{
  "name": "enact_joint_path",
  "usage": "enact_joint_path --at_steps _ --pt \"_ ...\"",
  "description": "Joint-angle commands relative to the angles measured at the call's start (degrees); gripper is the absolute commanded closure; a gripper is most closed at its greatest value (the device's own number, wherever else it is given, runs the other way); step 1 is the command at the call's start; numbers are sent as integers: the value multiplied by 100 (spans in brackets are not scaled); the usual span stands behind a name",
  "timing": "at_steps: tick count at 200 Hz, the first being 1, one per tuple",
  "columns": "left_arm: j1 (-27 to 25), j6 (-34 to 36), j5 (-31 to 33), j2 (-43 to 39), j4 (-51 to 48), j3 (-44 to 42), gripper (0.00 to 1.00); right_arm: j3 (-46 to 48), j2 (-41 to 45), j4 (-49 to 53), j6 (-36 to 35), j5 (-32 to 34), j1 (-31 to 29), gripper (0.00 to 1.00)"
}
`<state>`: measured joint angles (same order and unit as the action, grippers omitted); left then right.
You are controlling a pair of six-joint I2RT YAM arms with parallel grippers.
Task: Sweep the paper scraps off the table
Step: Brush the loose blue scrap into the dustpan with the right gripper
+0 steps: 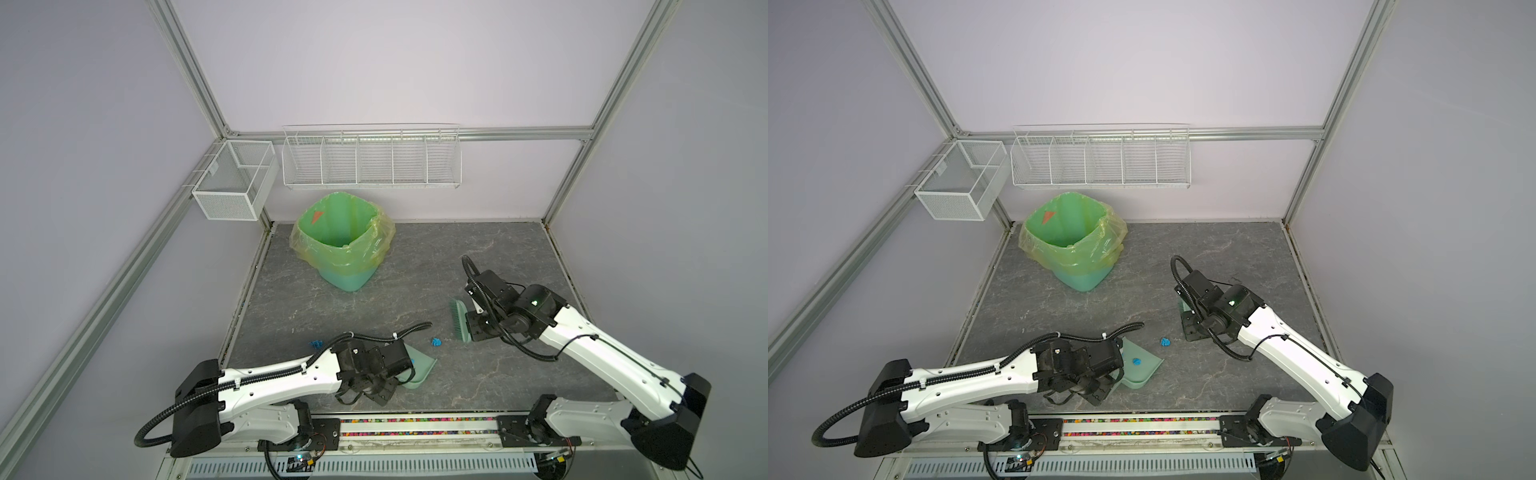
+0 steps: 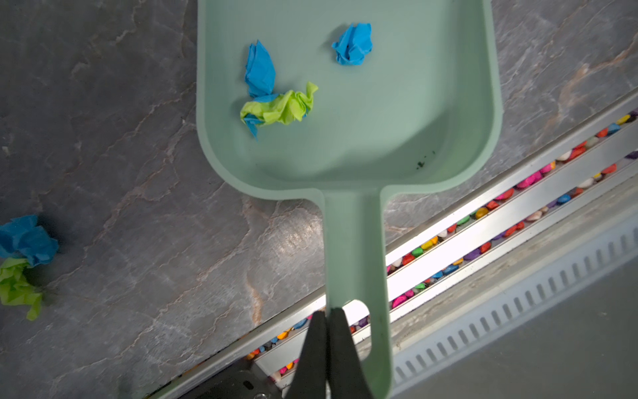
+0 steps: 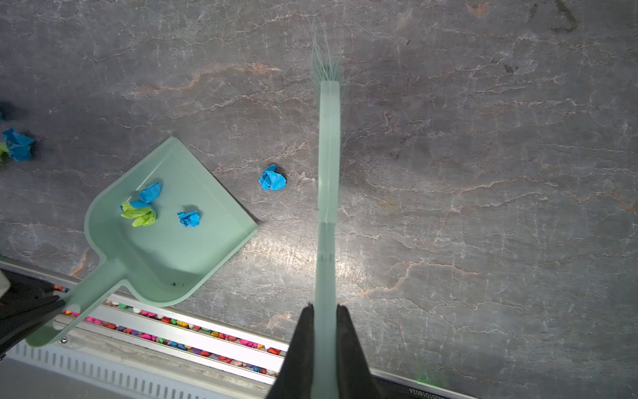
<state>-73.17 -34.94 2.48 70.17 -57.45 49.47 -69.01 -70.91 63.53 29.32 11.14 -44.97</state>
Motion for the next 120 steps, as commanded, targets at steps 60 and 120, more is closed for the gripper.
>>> enact_joint_path --at_steps 60,120 --pt "-13 59 102 411 91 124 100 -906 -1300 -371 -1102 -611 16 93" --pt "-13 74 232 815 226 330 100 -799 -744 -590 -708 -2203 -240 93"
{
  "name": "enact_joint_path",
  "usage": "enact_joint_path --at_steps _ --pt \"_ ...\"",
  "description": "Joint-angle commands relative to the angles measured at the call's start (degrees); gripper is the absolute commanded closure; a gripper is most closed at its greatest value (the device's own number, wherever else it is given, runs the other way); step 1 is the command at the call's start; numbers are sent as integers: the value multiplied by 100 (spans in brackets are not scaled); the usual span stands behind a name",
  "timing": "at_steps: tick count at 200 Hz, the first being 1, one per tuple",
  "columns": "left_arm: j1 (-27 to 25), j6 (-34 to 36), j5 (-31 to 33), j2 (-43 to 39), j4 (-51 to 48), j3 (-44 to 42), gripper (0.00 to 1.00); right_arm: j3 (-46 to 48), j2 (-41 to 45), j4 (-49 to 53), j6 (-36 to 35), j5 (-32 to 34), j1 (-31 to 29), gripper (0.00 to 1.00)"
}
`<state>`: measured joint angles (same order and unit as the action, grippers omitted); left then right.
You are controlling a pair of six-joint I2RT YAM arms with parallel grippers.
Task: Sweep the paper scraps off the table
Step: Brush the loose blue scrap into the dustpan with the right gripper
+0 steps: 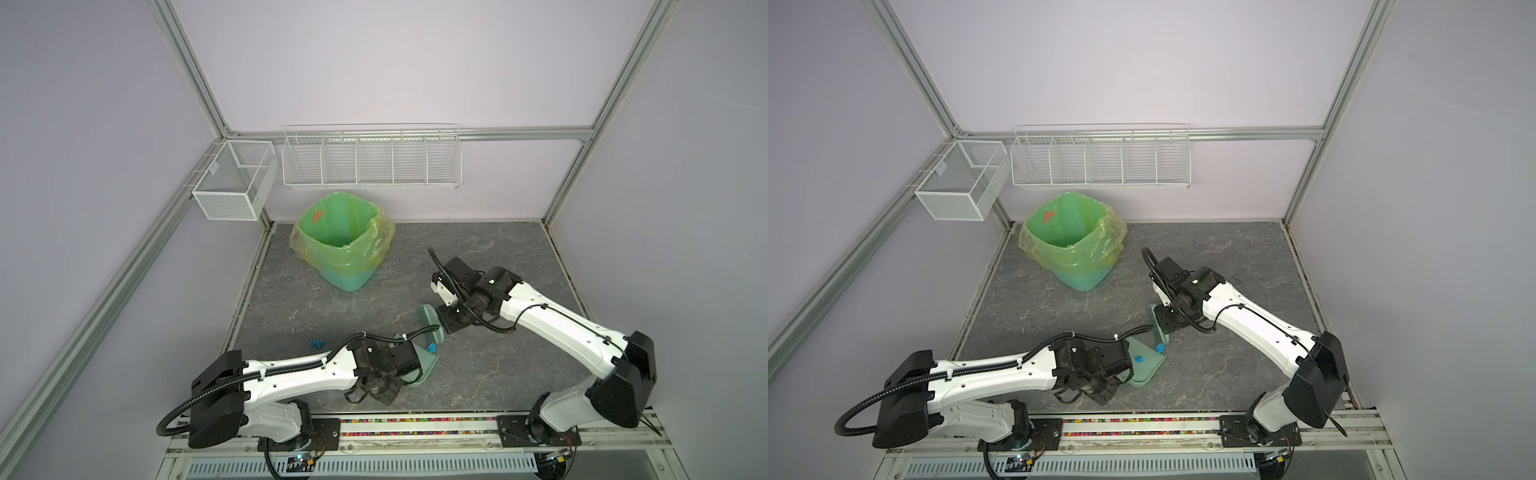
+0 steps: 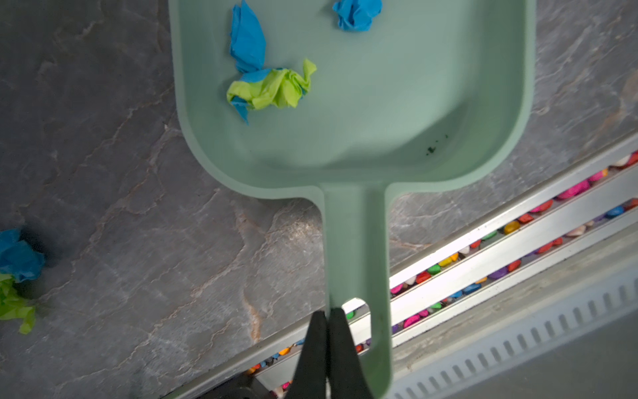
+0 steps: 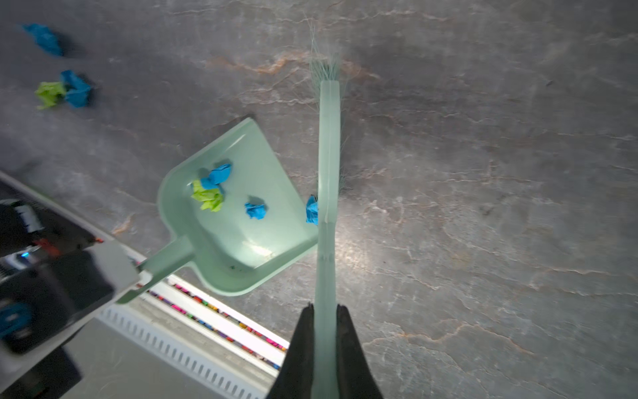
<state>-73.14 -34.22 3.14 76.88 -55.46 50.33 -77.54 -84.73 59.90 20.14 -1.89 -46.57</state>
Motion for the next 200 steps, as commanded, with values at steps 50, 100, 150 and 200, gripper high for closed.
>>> enact_joint_path --at_steps 50,100,150,200 --pt "2 160 321 456 -21 453 100 250 1529 22 621 132 -5 93" --pt "20 188 343 529 -29 557 100 485 1375 184 558 1169 118 93" --pt "79 154 367 516 -47 507 100 197 920 -12 258 1438 133 93" --pt "229 179 451 442 -108 555 100 373 378 -13 147 971 -77 93"
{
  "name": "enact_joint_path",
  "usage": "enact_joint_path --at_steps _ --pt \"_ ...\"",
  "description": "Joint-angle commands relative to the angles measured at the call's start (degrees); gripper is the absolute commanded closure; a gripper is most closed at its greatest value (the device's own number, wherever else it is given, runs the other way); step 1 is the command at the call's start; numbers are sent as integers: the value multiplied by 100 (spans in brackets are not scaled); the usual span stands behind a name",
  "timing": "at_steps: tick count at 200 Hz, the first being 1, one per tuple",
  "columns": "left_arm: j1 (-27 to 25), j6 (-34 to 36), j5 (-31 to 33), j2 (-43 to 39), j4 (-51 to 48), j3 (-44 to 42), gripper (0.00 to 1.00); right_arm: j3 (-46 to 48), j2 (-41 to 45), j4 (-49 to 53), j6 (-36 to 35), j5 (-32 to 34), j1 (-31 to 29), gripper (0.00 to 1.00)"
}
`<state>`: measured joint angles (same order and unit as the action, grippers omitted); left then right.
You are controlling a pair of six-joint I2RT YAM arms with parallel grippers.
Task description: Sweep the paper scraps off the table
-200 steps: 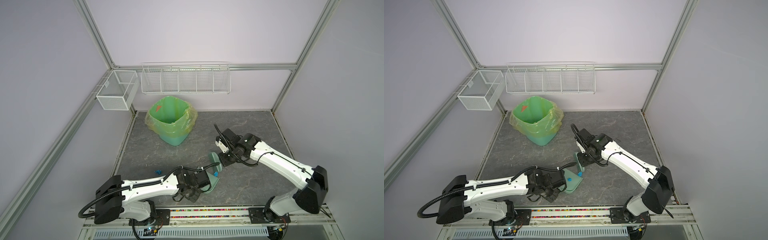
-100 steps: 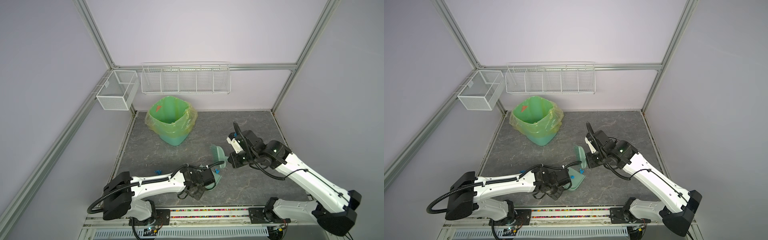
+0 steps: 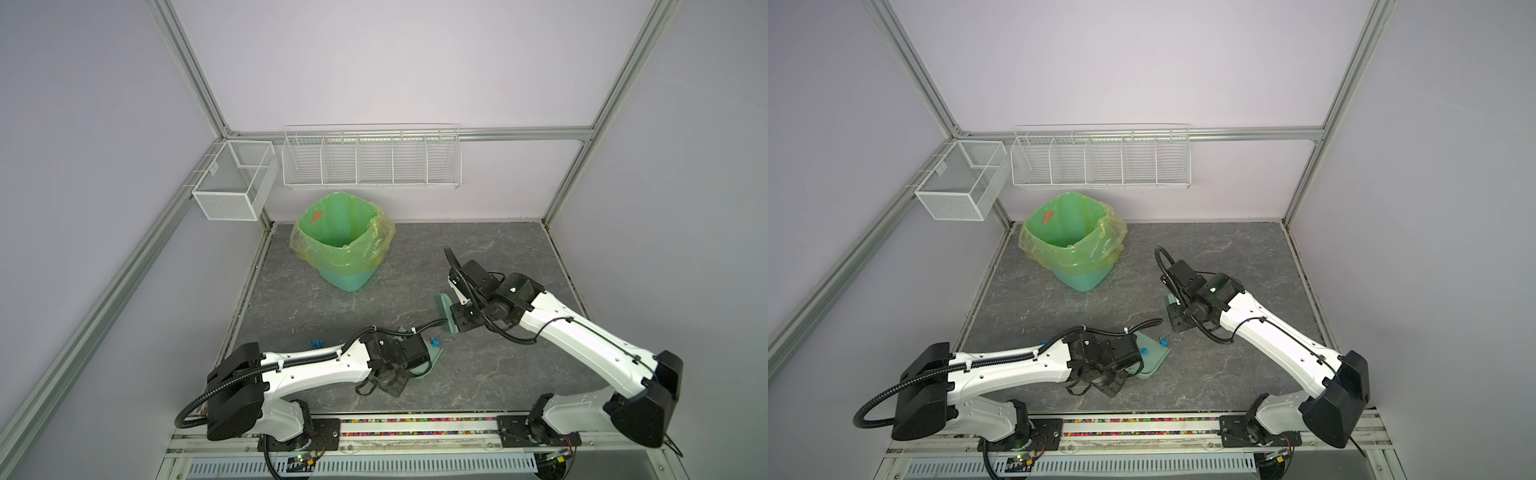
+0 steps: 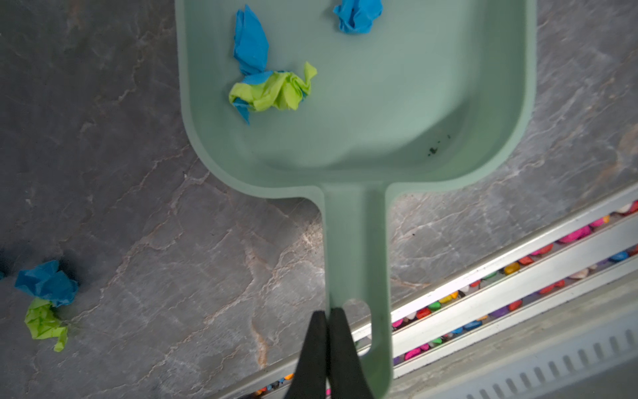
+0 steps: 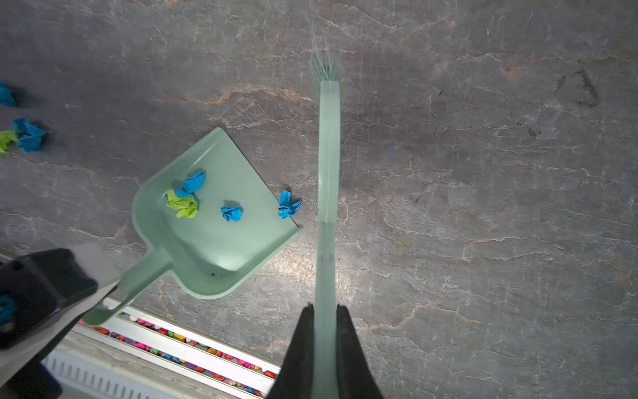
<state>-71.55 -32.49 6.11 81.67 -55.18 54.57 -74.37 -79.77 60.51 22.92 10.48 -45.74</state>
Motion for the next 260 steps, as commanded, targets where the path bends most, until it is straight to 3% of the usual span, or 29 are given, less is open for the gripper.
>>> enact_joint_path --at_steps 1,38,56,122,172,216,260 --pt "70 6 158 -41 -135 132 100 68 -118 -79 -130 -279 -175 93" --pt "176 98 186 -22 -164 105 100 482 347 -713 -70 -1317 -405 93" --pt "185 137 196 -3 -182 124 100 538 726 -890 40 -1509 -422 93" --pt "238 105 396 -122 -26 -5 100 316 1207 -97 502 -232 -354 93" --pt "278 31 577 -270 277 -156 100 206 1082 -427 539 -5 -193 93" --pt "283 69 689 -144 320 -191 100 64 574 -1101 159 159 79 93" --pt "333 41 839 -67 271 -193 100 51 -117 -1661 37 -211 73 93"
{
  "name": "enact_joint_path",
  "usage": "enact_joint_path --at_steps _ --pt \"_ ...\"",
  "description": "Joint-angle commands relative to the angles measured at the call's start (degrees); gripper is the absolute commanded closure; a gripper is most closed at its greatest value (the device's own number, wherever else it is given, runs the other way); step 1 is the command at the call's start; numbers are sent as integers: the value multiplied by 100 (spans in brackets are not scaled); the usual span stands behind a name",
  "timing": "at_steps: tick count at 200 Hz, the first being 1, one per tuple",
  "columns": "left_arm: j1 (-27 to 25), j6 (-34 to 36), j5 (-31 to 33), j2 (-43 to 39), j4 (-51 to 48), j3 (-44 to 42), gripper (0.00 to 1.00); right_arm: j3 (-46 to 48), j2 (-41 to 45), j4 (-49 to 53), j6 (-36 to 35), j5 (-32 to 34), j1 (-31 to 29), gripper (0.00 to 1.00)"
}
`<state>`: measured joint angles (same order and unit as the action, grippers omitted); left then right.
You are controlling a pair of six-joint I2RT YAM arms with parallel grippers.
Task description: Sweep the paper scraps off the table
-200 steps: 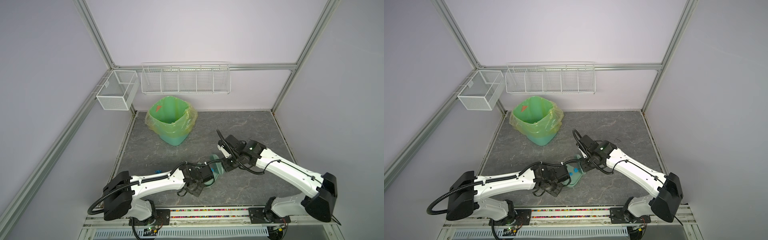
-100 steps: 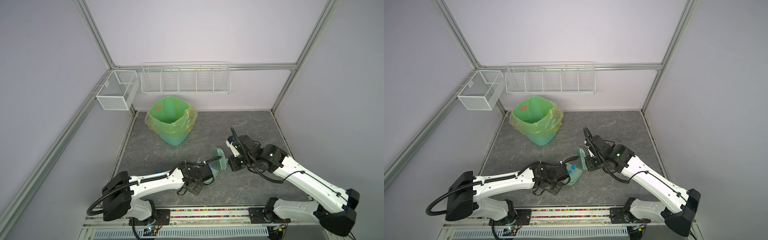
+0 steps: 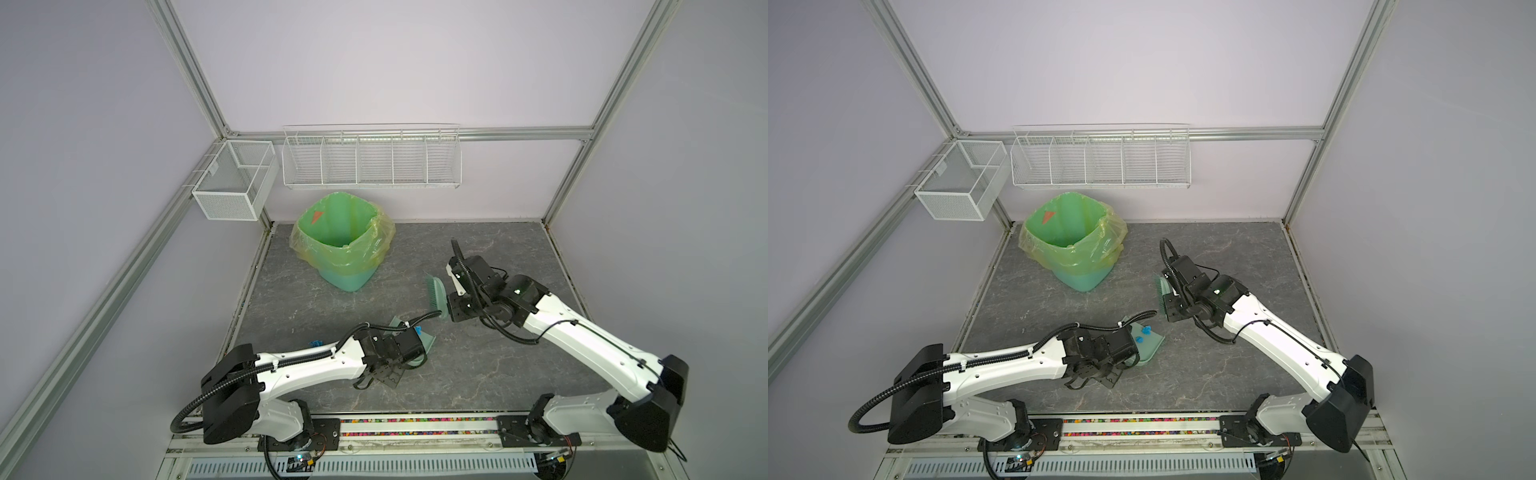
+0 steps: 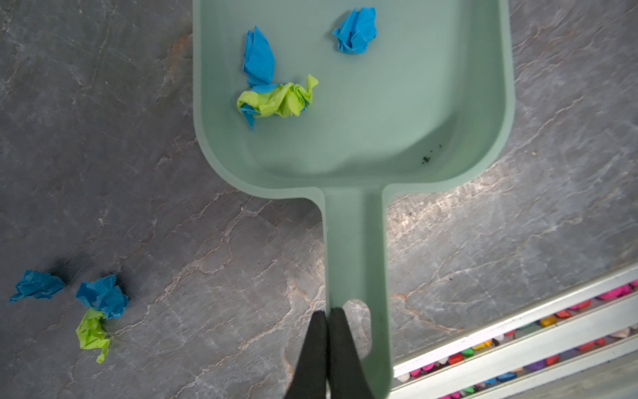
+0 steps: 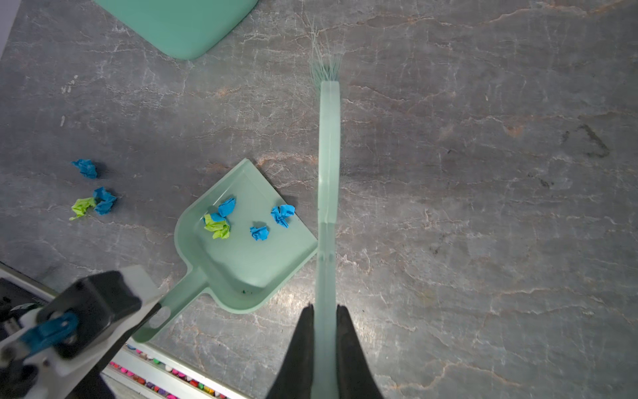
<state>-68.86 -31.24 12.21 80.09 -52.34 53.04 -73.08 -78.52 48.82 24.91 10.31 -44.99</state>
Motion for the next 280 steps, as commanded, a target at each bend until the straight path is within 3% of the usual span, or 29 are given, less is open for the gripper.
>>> enact_joint_path --at_steps 1,50,82,114,156,191,280 --pt "65 -79 225 92 -13 -40 100 -81 -255 -503 -161 -199 -6 93" --pt "104 -75 195 169 96 -21 100 75 -482 -692 -408 -927 -212 93" --pt "145 -40 201 208 106 -21 100 539 111 -664 -394 -1153 -360 93" --pt "152 35 312 317 101 38 100 1043 894 -593 -67 -792 -379 93" --pt "148 26 470 351 150 58 100 1099 1531 -635 270 -913 -377 93" --pt "154 -44 587 181 317 -21 100 918 1663 -211 388 -242 -315 93" --pt "323 435 1625 -366 -154 665 100 1050 1938 -78 524 6 -124 93"
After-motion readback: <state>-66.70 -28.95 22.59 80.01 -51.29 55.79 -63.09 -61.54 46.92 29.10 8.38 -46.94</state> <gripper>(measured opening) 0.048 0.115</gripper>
